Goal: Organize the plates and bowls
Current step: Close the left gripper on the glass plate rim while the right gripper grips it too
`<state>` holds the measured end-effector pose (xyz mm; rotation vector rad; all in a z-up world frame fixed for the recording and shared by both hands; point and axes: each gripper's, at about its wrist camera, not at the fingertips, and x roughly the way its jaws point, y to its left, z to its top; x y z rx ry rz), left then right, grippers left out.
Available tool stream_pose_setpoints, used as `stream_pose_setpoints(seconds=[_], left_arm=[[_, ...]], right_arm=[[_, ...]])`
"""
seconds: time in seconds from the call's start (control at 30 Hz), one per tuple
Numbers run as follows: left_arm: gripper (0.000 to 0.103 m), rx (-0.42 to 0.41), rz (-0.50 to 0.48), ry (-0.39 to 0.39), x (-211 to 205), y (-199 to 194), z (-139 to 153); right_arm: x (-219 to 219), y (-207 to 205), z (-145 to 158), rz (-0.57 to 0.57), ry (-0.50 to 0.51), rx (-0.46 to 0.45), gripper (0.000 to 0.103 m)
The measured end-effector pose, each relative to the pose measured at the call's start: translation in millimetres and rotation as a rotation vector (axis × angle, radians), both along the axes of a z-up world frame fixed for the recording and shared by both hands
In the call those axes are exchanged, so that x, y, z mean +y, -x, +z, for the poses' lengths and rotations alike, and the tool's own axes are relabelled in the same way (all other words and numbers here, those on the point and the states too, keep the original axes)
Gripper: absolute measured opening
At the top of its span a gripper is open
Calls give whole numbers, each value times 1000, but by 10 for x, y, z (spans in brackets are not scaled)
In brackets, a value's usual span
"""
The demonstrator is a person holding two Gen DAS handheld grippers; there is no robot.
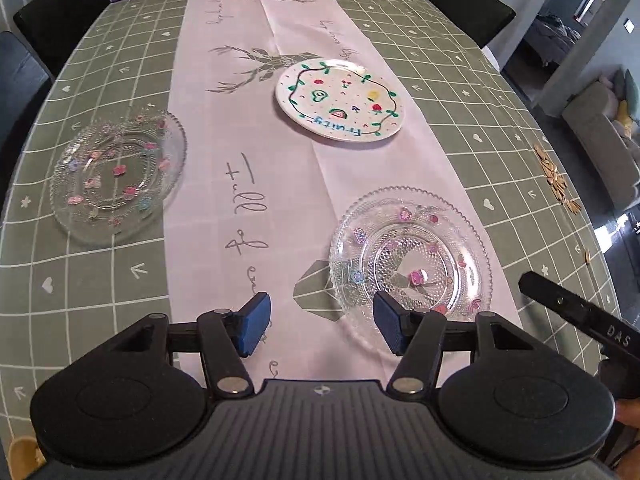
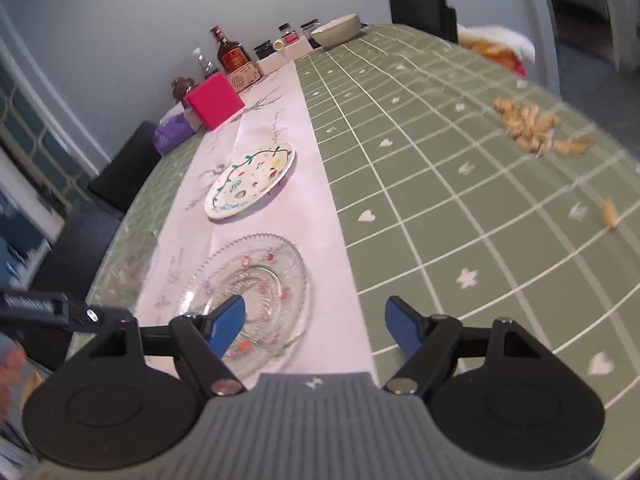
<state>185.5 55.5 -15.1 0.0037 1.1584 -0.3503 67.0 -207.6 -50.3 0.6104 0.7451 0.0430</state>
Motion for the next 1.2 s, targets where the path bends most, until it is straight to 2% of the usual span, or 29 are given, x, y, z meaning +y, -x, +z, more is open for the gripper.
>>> stream_pose_setpoints(seconds=[0.17,0.23,0.33,0.57,0.67,0.73,0.93,0.97,1.0,1.03,1.07,1.13,1.2], left_arm=[[62,104,-7,73,-18,-149,-182],[62,117,-21,46,-94,-190,-225],[61,121,-2,11,-170,-282,-269],[61,169,21,87,-197,-426,-361],[57,191,38,121,-188,-467,-387],[51,206,51,137,-191,-475,-391],[50,169,37,45,-335,-383,-365],[47,170,41,32,-341,-371,-362],[37,170,48,13,-343,-359,-358],[30,170,54,0,-336,-349,-356],[27,169,55,-2,-323,-340,-355],[24,173,58,4,-296,-330,-355],[23,171,57,3,-285,-308,-346]], right_arm=[[-70,-115,-162,-39,-97,-1,61],[-67,-155,-213,-20,-139,-4,57],[-48,-178,-272,-30,-163,-18,43],[-101,-216,-404,-19,-254,-57,35],[-102,-251,-454,22,-321,-40,33],[-83,-253,-458,42,-336,-33,31],[-69,-239,-457,59,-350,-46,31],[-73,-238,-461,60,-353,-47,31],[-73,-234,-461,59,-353,-50,31],[-75,-228,-467,52,-347,-49,28],[-77,-219,-479,41,-332,-46,20],[-84,-206,-503,33,-310,-44,10],[-101,-203,-512,27,-320,-35,8]])
